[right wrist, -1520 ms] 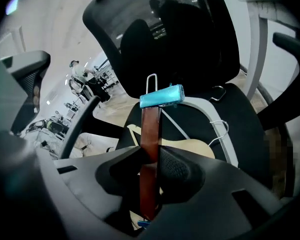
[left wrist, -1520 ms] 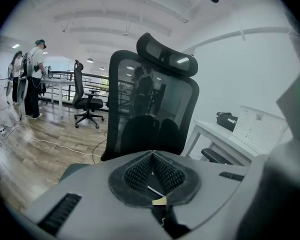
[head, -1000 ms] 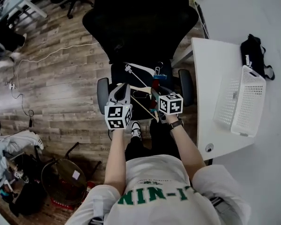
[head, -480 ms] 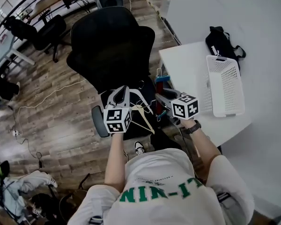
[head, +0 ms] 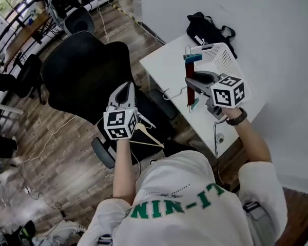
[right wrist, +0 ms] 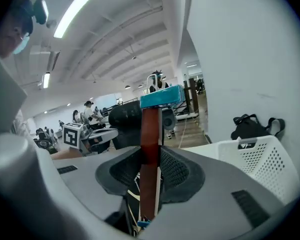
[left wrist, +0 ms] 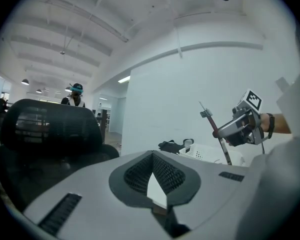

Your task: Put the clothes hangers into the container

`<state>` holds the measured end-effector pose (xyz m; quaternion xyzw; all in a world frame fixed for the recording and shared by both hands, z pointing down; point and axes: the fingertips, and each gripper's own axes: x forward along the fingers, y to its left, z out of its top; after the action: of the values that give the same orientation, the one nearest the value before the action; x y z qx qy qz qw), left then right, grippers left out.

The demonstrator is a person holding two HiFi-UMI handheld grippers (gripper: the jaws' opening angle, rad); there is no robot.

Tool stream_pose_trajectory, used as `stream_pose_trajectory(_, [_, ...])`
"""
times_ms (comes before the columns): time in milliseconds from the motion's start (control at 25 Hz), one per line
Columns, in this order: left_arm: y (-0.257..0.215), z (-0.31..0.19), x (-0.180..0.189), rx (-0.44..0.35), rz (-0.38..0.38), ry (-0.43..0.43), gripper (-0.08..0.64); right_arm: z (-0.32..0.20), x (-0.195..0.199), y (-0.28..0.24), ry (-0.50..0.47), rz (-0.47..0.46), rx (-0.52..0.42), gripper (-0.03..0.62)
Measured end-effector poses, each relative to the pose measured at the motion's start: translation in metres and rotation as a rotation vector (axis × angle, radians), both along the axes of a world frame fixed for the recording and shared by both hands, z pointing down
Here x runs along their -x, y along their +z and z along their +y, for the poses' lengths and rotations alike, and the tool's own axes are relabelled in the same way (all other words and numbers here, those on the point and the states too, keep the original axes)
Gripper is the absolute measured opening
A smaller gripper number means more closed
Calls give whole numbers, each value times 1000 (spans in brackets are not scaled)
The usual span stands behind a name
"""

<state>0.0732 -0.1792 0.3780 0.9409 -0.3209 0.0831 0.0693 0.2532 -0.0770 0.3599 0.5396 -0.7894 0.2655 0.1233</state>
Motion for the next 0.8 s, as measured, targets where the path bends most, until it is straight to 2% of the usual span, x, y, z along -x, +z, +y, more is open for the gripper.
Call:
stream_pose_trajectory(200, [-16, -4, -68, -25, 17, 126, 11, 11, -86, -36, 121, 65, -12, 127])
stream_pose_trajectory(360, [-22, -1, -115, -27, 41, 219, 12, 15, -141, -42, 181, 152, 36, 127])
stream_pose_trajectory(480, [-23, 0, -143, -23, 52, 276, 12, 14, -174, -24, 209, 217, 125, 127])
stream_pose_trajectory(640, [-17, 2, -180, -14, 45, 341, 12, 13, -212, 29, 197, 281, 288, 127])
stream_pose_trajectory(800, [-7, 0, -202, 6, 27, 370, 12, 8, -241, 82, 186, 305, 430, 127])
